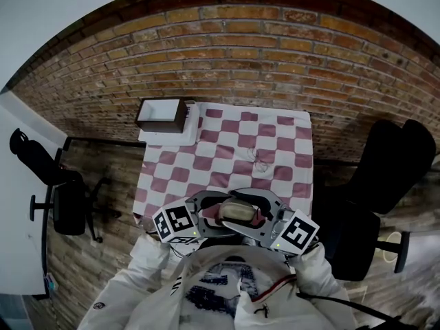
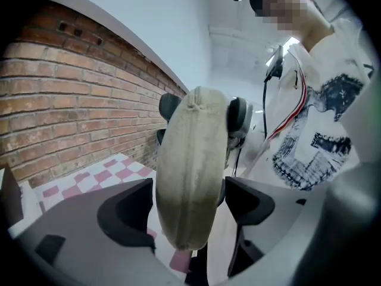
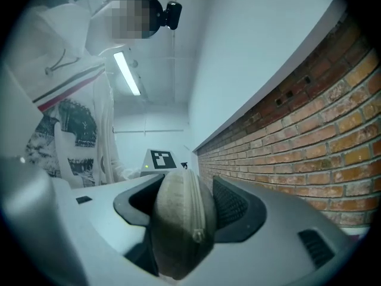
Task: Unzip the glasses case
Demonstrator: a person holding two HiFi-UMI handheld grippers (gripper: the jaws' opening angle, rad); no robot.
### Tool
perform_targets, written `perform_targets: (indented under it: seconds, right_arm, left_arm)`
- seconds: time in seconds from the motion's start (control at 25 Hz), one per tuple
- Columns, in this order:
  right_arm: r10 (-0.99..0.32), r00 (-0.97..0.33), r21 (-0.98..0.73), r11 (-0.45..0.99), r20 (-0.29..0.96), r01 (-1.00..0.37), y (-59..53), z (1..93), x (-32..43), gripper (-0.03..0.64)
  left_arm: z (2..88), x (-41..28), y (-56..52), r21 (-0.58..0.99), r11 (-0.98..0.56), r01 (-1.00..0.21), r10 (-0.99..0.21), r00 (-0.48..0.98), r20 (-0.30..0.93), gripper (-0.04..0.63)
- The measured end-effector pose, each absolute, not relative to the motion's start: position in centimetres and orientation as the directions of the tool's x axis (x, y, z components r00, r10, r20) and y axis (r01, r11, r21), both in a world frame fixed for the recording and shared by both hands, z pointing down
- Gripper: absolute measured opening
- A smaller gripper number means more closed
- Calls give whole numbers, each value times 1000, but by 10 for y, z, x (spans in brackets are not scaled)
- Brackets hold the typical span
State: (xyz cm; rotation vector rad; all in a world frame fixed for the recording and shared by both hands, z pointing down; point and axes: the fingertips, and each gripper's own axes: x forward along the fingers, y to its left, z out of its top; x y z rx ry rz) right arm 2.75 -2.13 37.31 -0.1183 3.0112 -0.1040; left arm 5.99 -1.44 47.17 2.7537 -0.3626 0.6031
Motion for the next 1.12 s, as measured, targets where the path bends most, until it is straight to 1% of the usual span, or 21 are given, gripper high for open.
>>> perform_targets:
  seconds: [0.28, 0.52, 0.64, 0.84, 1.0, 1.12]
  right_arm:
    - [-116, -989, -93, 990, -94, -107, -34, 374, 7, 268]
    - [-161, -974, -162, 977, -156, -136, -46, 364, -20, 268]
    - [-187, -964, -204, 968, -189, -147, -52, 359, -31, 268]
    - [-216, -955, -238, 957, -202, -166, -59, 357, -51, 268]
    - [-225, -951, -269, 949, -212, -165, -63, 357, -67, 268]
    - [-237, -945, -294, 941, -225, -166, -64, 359, -79, 268]
  left_arm:
    - [453, 27, -20, 325, -899, -294, -198, 934, 297, 373]
    - [429, -13, -33, 409, -871, -271, -243, 963, 121, 373]
    - [423, -30, -38, 432, -864, -259, -262, 963, 54, 371]
    - [414, -52, -45, 455, -851, -263, -295, 956, 2, 371]
    - [407, -73, -53, 469, -837, -283, -343, 938, -46, 371]
    - [405, -81, -52, 475, -838, -268, -342, 937, -74, 371]
